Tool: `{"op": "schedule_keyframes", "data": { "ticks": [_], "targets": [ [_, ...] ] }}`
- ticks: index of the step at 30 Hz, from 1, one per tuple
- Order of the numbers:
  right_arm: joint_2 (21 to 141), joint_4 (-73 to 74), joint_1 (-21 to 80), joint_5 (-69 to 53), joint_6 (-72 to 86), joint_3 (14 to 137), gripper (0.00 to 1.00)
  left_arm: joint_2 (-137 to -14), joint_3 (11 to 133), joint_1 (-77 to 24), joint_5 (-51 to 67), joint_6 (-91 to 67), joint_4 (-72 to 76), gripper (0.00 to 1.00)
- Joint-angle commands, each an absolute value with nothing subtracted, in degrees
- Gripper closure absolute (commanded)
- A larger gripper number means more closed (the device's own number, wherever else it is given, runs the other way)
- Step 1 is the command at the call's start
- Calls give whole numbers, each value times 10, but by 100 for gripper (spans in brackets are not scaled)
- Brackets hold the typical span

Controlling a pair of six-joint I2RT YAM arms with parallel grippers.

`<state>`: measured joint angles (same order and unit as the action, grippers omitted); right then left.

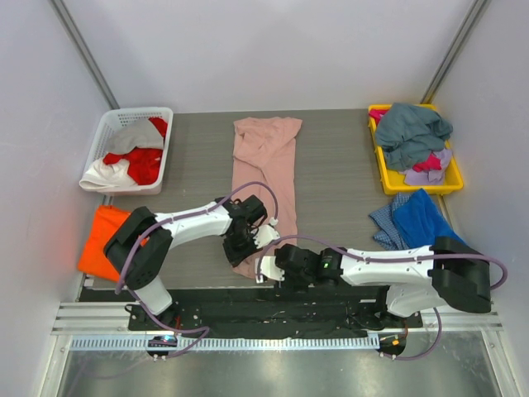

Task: Fold and stack the t-shirts
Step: Grab the bottom of the folded rectangular tshirt with both arms

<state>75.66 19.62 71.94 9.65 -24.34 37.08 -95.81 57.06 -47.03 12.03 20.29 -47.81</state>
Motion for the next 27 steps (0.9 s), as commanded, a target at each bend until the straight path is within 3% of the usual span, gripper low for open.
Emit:
{"op": "schedule_keyframes", "data": {
  "ticks": [1, 7, 10, 16, 18, 19, 20, 27],
  "targets": [
    [768, 163, 723, 101, -258, 386, 29, -930, 565, -473, 127, 217, -473, 100],
    [784, 146, 722, 107, -267, 385, 34, -924, 555, -473, 127, 221, -471, 100],
    [794, 139, 721, 108, -272, 385, 44, -921, 553, -473, 128, 220, -468, 100],
    [799, 138, 722, 113, -268, 386, 66, -912, 551, -472, 125, 221, -467, 100],
    [799, 141, 722, 117, -266, 390, 80, -910, 553, -472, 123, 219, -466, 100],
    [798, 141, 721, 118, -265, 391, 92, -907, 552, -473, 122, 218, -467, 100],
    [795, 146, 722, 121, -263, 395, 96, -904, 552, -472, 121, 217, -466, 100],
    [745, 184, 720, 136, -251, 413, 99, -828, 556, -472, 104, 215, -463, 100]
  ]
}}
